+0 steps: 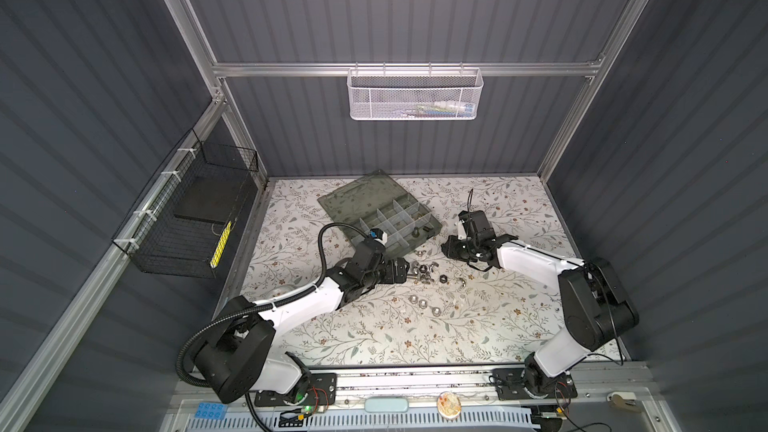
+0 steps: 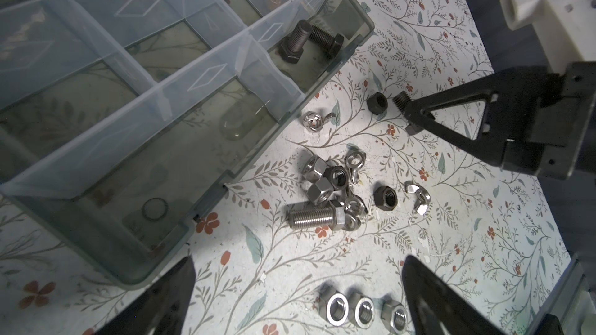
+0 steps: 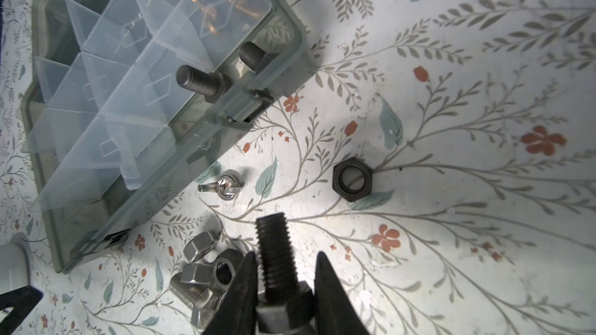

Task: Sort the screws and nuts into containers
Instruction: Pick up the screw from the center of the table, then place the screw into the container.

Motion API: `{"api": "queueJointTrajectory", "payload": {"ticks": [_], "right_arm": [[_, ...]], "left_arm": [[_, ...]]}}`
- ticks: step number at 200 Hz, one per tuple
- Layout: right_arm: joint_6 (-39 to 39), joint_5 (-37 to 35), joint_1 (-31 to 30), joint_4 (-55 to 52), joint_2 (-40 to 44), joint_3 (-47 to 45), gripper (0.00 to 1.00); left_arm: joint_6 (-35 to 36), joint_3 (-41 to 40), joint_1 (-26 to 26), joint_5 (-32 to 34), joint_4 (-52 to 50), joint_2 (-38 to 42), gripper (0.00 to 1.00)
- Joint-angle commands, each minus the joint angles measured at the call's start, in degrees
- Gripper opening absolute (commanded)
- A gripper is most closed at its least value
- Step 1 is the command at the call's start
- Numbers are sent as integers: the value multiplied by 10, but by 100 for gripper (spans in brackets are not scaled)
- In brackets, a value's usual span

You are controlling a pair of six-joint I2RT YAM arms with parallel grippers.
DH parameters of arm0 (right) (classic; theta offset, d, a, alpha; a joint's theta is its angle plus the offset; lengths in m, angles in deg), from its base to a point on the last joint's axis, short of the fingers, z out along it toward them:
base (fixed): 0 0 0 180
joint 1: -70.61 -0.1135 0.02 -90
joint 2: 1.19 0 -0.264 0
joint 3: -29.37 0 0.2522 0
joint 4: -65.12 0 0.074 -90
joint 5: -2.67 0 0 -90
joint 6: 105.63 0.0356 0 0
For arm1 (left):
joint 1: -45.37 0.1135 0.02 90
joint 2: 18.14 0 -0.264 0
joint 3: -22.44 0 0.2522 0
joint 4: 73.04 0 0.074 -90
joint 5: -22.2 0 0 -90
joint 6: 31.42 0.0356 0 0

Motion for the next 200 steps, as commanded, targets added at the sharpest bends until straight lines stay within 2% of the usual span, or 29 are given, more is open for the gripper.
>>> {"api": "queueJointTrajectory", "payload": {"ticks": [1, 85, 139, 200], "right_arm": [[4, 11, 2, -15, 18, 15, 16], [11, 35, 2, -30, 25, 80, 14], [27, 52, 2, -20, -29, 140, 13], [56, 63, 0, -7, -131, 225, 14]], "left_arm": [[10, 11, 4, 1, -8, 6, 100], [18, 25, 7, 11, -18, 8, 100], [17, 17, 15, 13, -23, 22, 100], [17, 11, 27, 8, -30, 34, 100]]}}
